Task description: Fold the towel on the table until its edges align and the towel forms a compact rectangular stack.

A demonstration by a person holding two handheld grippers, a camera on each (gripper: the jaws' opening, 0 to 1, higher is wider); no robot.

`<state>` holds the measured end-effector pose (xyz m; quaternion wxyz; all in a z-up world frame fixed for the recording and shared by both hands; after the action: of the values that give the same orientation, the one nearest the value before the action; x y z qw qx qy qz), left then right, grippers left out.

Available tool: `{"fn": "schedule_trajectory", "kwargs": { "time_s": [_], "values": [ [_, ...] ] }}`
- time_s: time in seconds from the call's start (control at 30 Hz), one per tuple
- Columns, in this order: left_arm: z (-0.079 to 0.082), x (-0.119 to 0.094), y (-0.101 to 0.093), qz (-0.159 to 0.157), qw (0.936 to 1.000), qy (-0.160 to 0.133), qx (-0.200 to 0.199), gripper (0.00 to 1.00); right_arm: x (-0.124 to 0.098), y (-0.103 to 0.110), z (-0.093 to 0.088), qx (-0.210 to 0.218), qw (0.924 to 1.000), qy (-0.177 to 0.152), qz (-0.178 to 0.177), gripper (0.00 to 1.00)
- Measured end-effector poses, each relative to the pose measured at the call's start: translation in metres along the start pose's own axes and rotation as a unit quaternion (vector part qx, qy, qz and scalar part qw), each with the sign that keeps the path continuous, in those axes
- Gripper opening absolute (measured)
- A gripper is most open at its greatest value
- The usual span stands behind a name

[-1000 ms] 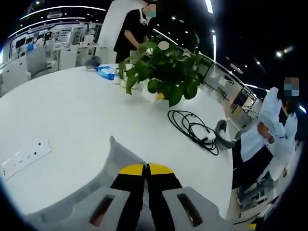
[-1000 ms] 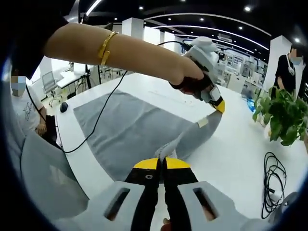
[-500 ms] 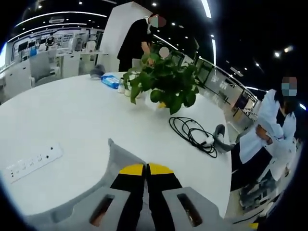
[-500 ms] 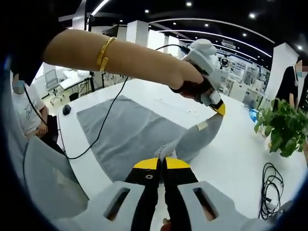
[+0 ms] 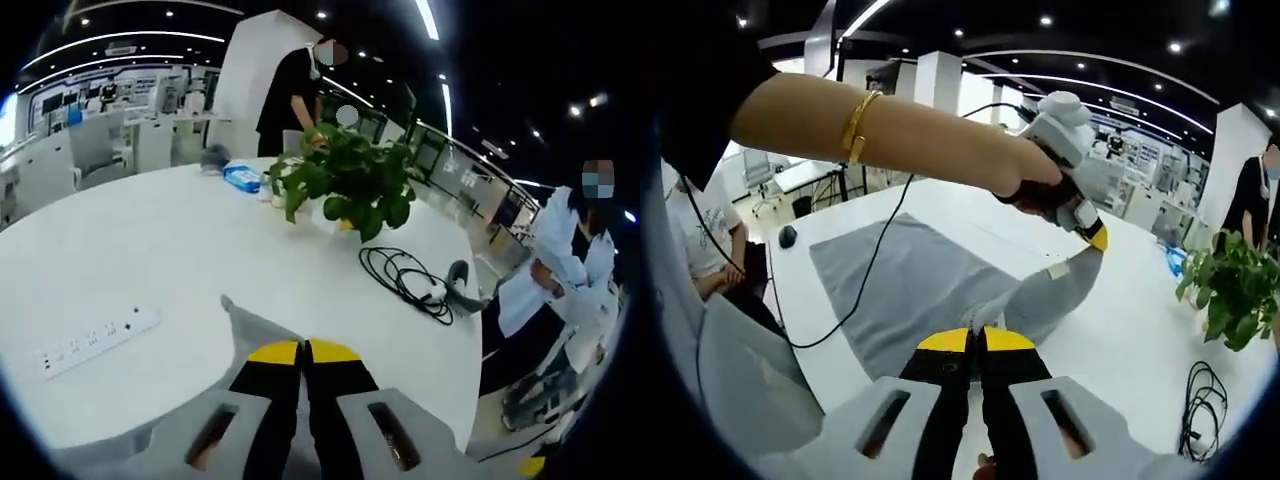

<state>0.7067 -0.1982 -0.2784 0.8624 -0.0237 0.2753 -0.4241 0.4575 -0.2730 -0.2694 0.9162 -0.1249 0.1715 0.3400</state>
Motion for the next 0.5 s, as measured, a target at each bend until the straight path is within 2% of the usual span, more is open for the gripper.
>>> {"fn": "schedule_trajectory", "kwargs": {
  "time_s": [0.27,0.5],
  "values": [
    [0.005,-0.028,0.013,0.012,0.9999,-0.006,0.006,0.01,0.011,0.014,0.02,-0.02,0.9994,-0.015,0.026,0.0],
    [0.012,-0.053,0.024,0.024,0.9995,-0.015,0.012,0.01,0.017,0.021,0.039,-0.019,0.9982,-0.037,0.043,0.0]
  ]
}}
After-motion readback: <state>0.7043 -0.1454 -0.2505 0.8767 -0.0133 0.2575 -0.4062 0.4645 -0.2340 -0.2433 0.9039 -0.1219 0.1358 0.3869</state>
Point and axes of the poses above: the point that each gripper's makers call its tool centre point, and the gripper's own axes: x roughly forward along the fingers, y roughly to its left, z roughly out of its top, the point moved 10 cm from there along -x, roughly backward along the fingers, and after that the axes turned 7 degrees about -y, right-handed, at the moved point
